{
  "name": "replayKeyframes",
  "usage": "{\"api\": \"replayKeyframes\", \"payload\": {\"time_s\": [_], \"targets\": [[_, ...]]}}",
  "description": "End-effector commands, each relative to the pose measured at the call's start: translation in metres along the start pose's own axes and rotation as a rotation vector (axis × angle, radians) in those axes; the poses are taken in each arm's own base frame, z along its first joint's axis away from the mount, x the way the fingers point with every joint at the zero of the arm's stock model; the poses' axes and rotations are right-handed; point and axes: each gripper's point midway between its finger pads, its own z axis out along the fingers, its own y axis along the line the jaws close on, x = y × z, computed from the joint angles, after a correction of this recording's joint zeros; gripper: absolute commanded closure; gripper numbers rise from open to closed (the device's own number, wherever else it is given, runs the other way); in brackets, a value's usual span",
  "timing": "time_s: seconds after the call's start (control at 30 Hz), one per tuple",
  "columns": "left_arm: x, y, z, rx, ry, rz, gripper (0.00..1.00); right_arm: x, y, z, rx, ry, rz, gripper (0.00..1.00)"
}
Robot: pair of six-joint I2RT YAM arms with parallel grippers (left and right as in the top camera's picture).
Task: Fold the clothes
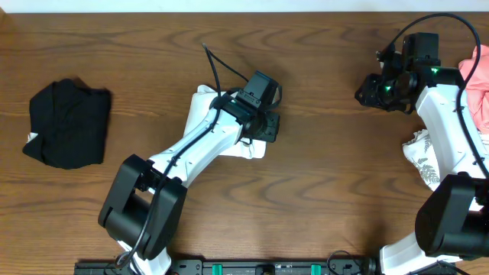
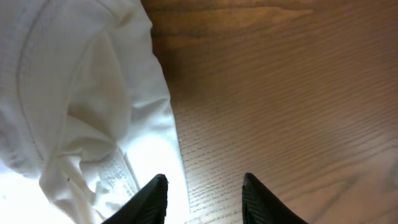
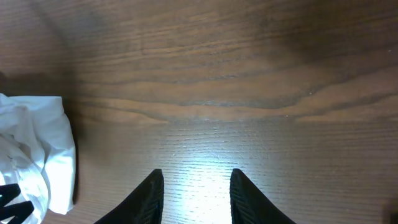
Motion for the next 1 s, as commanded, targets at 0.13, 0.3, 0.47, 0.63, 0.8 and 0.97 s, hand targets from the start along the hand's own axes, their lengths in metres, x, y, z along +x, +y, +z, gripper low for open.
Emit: {"api": "replayKeyframes", "payload": {"time_s": [0.13, 0.3, 0.47, 0.63, 0.8, 0.97], "targets": [[-0.041, 0.041, -0.066, -0.106, -0.192, -0.042, 0.63, 0.0, 0.05, -0.011, -0.225, -0.022, -0.202, 0.71], [-0.05, 0.096, -0.103, -0.226, -0.256, -0.148, 0.62, 0.015, 0.105, -0.017, -0.438, -0.01, -0.355, 0.64], [-0.047, 0.142, -0.108, -0.277, -0.244, -0.249, 0.57, 0.044, 0.141, -0.002, -0.45, 0.055, -0.45, 0.5], [-0.045, 0.171, -0.106, -0.307, -0.23, -0.311, 0.56, 0.072, 0.175, 0.027, -0.476, 0.135, -0.479, 0.49], [-0.039, 0.195, -0.099, -0.331, -0.204, -0.362, 0.55, 0.099, 0.199, 0.07, -0.495, 0.217, -0.475, 0.5], [-0.033, 0.209, -0.095, -0.345, -0.178, -0.393, 0.55, 0.119, 0.214, 0.104, -0.504, 0.27, -0.47, 0.49]]}}
